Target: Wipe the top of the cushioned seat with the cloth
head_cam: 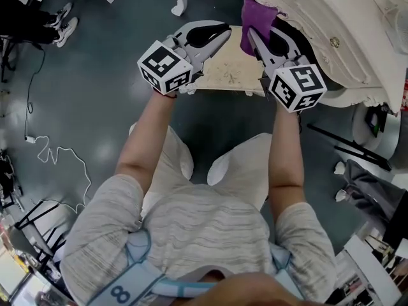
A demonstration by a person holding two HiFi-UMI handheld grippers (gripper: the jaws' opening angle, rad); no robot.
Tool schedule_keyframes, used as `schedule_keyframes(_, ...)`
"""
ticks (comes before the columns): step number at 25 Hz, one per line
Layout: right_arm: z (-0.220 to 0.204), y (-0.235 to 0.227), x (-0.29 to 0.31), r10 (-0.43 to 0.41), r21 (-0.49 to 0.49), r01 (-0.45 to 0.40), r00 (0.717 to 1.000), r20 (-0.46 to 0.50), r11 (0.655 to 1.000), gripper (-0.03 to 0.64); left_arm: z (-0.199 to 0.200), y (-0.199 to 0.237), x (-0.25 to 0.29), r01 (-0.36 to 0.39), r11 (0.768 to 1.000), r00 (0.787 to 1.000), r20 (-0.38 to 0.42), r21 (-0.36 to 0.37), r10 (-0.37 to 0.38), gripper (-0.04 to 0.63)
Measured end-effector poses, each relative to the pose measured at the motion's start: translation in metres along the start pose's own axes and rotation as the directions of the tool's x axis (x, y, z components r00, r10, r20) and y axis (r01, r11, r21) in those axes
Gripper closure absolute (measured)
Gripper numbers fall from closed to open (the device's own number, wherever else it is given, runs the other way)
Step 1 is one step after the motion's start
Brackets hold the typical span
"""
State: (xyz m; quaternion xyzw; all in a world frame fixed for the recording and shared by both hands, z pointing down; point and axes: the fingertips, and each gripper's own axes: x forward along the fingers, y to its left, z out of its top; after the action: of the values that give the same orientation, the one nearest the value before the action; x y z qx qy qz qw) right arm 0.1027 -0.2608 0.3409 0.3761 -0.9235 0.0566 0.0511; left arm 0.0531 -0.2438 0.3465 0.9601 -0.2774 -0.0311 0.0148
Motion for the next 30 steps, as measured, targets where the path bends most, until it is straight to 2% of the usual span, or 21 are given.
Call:
schedule_keyframes(8,-0.060,0.001,0.010,-0.038,-0.064,0.040,0.999,0.024,0.997,0.549,-0.061,0.006,-0.012,-0.013,0.998,0.999,0.041,0.056,0.011,0.555)
schedule_keyframes(13,-0.084,0.002,0.007,-0.052,-0.064,0.053,0.999,0.014,0.997,0.549,-0.078,0.004,-0.017,-0.027,0.997,0.998,0.051,0.066,0.023,0.555)
schedule_keyframes(18,-0.105,-0.014,0.000,-0.122,-0.053,0.121,0.992,-0.033,0.991,0.549,-0.087,0.008,-0.028,-0.069,0.995,0.996,0.066,0.067,0.065,0.555)
schedule_keyframes(26,-0.132,-0.073,-0.011,-0.308,-0.115,0.291,0.935,-0.174,0.950,0.549,-0.100,0.017,-0.062,-0.127,0.988,0.989,0.082,0.091,0.120,0.554)
schedule_keyframes(30,-0.147,-0.097,-0.006,-0.357,-0.138,0.333,0.903,-0.238,0.933,0.549,-0.116,0.029,-0.072,-0.140,0.989,0.987,0.085,0.045,0.135,0.554)
